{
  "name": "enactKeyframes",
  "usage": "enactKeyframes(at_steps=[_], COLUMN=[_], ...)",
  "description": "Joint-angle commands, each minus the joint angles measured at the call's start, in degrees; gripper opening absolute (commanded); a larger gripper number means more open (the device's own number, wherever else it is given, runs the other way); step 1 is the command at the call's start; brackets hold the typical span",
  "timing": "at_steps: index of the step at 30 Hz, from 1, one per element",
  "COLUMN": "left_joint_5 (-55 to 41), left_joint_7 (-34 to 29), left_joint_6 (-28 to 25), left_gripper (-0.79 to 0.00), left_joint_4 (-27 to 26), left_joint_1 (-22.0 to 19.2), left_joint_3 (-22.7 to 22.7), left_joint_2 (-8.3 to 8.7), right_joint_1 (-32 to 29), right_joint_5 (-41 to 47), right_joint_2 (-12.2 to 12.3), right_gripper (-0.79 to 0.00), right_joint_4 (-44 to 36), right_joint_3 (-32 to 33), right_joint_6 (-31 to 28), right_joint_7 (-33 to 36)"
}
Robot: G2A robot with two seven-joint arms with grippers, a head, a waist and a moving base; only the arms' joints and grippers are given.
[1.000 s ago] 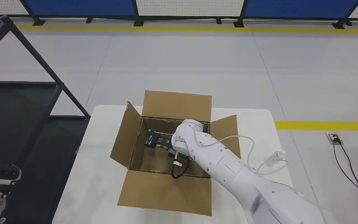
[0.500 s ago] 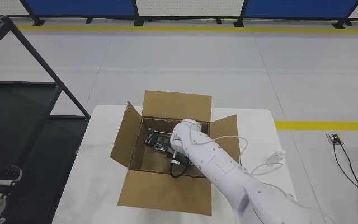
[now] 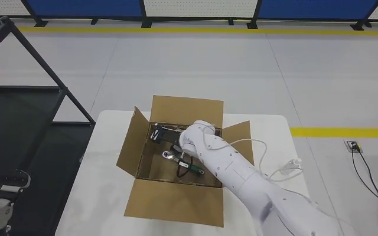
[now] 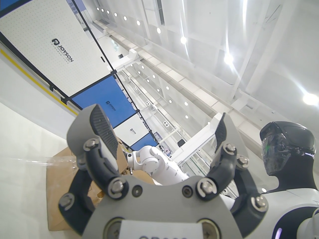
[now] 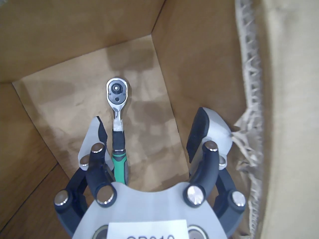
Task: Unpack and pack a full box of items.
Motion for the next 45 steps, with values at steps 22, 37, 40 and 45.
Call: enactKeyframes(at_steps=[22, 37, 40, 45], left_joint_5=[1.25, 5.53, 6.2, 7.29], left_joint_7=[0.16, -0.76, -0.35, 0.22], left_joint_6=[0.62, 2.77, 2.81, 3.0], left_gripper=[0.0, 0.0, 0.0, 0.0], left_joint_4=[-0.3, -2.96, -3.44, -4.43], left_joint_1=[-0.11, -1.88, -1.89, -1.78], left_joint_3=[1.08, 5.59, 6.1, 6.67], left_joint_2=[-0.14, -0.01, -0.02, -0.02], right_joint_1=[-34.24, -53.5, -56.06, -57.2], right_joint_5=[-22.05, -19.55, -16.8, -13.64], right_joint_2=[21.33, 25.45, 25.89, 26.61], right_gripper=[0.0, 0.0, 0.0, 0.0], right_joint_4=[-75.67, -95.54, -92.88, -83.79], right_joint_3=[35.95, 72.97, 78.31, 83.52], right_joint_6=[12.24, 15.5, 14.66, 13.01], right_joint_7=[25.85, 39.76, 39.77, 38.15])
